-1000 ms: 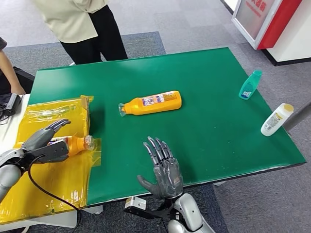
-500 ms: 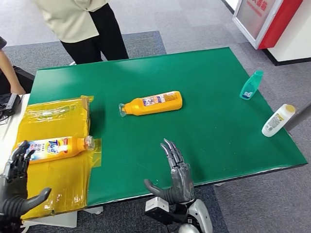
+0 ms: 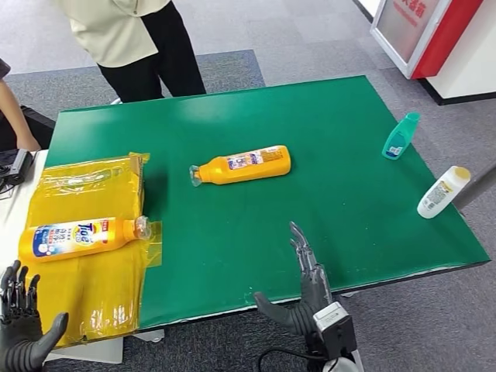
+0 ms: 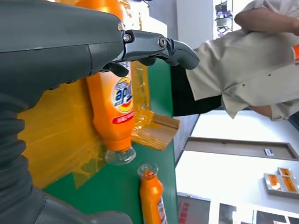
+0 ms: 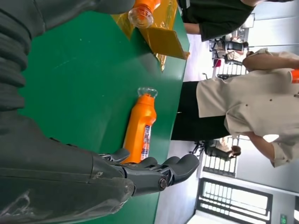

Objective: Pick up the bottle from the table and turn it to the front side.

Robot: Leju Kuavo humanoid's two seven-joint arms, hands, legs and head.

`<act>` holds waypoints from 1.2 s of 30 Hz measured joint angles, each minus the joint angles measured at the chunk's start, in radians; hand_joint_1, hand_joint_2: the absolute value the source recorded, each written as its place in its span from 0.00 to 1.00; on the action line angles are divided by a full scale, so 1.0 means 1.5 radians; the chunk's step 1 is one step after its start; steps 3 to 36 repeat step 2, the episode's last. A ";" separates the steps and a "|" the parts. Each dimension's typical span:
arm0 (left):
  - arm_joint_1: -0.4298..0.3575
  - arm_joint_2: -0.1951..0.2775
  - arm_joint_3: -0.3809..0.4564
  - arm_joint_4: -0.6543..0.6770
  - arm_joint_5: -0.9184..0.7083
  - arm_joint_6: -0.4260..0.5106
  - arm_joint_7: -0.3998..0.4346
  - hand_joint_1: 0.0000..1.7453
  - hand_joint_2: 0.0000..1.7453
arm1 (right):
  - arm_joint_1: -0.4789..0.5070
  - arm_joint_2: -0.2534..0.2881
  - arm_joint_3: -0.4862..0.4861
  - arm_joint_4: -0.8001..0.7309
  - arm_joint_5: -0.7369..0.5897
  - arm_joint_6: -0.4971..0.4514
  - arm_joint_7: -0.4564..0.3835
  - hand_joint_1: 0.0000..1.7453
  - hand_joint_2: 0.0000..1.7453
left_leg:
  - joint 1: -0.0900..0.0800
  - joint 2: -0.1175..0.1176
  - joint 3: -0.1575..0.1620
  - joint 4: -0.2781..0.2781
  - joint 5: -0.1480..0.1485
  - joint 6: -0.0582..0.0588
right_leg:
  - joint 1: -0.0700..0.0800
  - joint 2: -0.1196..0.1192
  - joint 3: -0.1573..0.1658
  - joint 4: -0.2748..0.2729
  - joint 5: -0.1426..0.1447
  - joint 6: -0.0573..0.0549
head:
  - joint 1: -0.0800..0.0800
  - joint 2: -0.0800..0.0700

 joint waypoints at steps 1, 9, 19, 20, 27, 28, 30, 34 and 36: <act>0.000 -0.007 0.005 0.002 0.000 -0.008 0.000 0.00 1.00 | 0.002 0.000 -0.004 -0.002 -0.002 0.006 0.002 0.00 1.00 | 0.000 0.000 0.000 0.000 0.000 0.000 | 0.000 0.000 0.000 0.000 0.000 0.000 | 0.000 0.000; 0.000 -0.010 0.007 0.003 0.001 -0.012 0.000 0.00 1.00 | 0.003 0.000 -0.006 -0.003 -0.003 0.008 0.003 0.00 1.00 | 0.000 0.000 0.000 0.000 0.000 0.000 | 0.000 0.000 0.000 0.000 0.000 0.000 | 0.000 0.000; 0.000 -0.010 0.007 0.003 0.001 -0.012 0.000 0.00 1.00 | 0.003 0.000 -0.006 -0.003 -0.003 0.008 0.003 0.00 1.00 | 0.000 0.000 0.000 0.000 0.000 0.000 | 0.000 0.000 0.000 0.000 0.000 0.000 | 0.000 0.000; 0.000 -0.010 0.007 0.003 0.001 -0.012 0.000 0.00 1.00 | 0.003 0.000 -0.006 -0.003 -0.003 0.008 0.003 0.00 1.00 | 0.000 0.000 0.000 0.000 0.000 0.000 | 0.000 0.000 0.000 0.000 0.000 0.000 | 0.000 0.000; 0.000 -0.010 0.007 0.003 0.001 -0.012 0.000 0.00 1.00 | 0.003 0.000 -0.006 -0.003 -0.003 0.008 0.003 0.00 1.00 | 0.000 0.000 0.000 0.000 0.000 0.000 | 0.000 0.000 0.000 0.000 0.000 0.000 | 0.000 0.000; 0.000 -0.010 0.007 0.003 0.001 -0.012 0.000 0.00 1.00 | 0.003 0.000 -0.006 -0.003 -0.003 0.008 0.003 0.00 1.00 | 0.000 0.000 0.000 0.000 0.000 0.000 | 0.000 0.000 0.000 0.000 0.000 0.000 | 0.000 0.000; 0.000 -0.010 0.007 0.003 0.001 -0.012 0.000 0.00 1.00 | 0.003 0.000 -0.006 -0.003 -0.003 0.008 0.003 0.00 1.00 | 0.000 0.000 0.000 0.000 0.000 0.000 | 0.000 0.000 0.000 0.000 0.000 0.000 | 0.000 0.000; 0.000 -0.010 0.007 0.003 0.001 -0.012 0.000 0.00 1.00 | 0.003 0.000 -0.006 -0.003 -0.003 0.008 0.003 0.00 1.00 | 0.000 0.000 0.000 0.000 0.000 0.000 | 0.000 0.000 0.000 0.000 0.000 0.000 | 0.000 0.000; 0.000 -0.010 0.007 0.003 0.001 -0.012 0.000 0.00 1.00 | 0.003 0.000 -0.006 -0.003 -0.003 0.008 0.003 0.00 1.00 | 0.000 0.000 0.000 0.000 0.000 0.000 | 0.000 0.000 0.000 0.000 0.000 0.000 | 0.000 0.000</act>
